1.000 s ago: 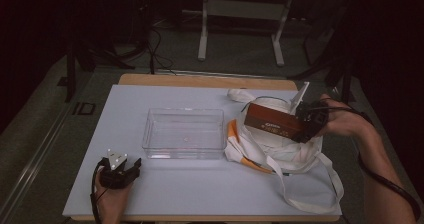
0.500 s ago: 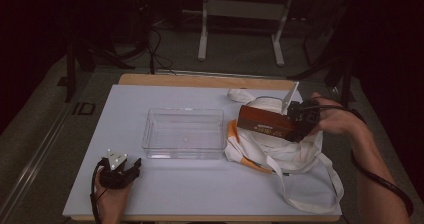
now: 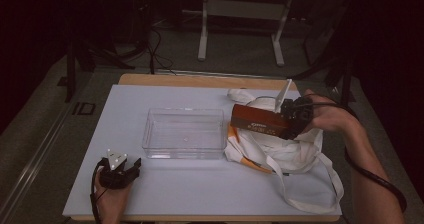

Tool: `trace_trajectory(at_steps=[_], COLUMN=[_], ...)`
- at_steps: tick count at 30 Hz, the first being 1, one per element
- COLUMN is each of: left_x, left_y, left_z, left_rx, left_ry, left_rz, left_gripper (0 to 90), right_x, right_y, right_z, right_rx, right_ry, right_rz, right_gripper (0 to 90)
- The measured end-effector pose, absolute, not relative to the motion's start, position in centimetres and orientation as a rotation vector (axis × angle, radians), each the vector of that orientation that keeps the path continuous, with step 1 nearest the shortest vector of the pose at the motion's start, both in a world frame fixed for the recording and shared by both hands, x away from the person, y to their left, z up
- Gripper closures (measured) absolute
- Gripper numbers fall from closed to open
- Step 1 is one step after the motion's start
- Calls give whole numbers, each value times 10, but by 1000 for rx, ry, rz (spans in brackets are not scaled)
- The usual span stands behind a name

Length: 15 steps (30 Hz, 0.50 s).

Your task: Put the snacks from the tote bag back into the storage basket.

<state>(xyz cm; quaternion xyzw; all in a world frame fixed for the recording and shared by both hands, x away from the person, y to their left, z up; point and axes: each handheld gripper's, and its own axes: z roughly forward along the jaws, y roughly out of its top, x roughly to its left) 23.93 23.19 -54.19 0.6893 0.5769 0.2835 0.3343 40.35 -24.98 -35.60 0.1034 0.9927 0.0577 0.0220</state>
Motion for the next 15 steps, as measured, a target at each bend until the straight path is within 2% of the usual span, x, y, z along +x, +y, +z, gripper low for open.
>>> trace_trajectory(at_steps=[15], left_x=[239], left_y=[232], left_z=[-542], left_rx=[1800], left_ry=[1504], left_rz=[737], left_gripper=[478], right_x=[406], right_y=[-226], right_z=[-359], right_rx=[267], right_ry=[3097], right_rz=[207], right_gripper=[433])
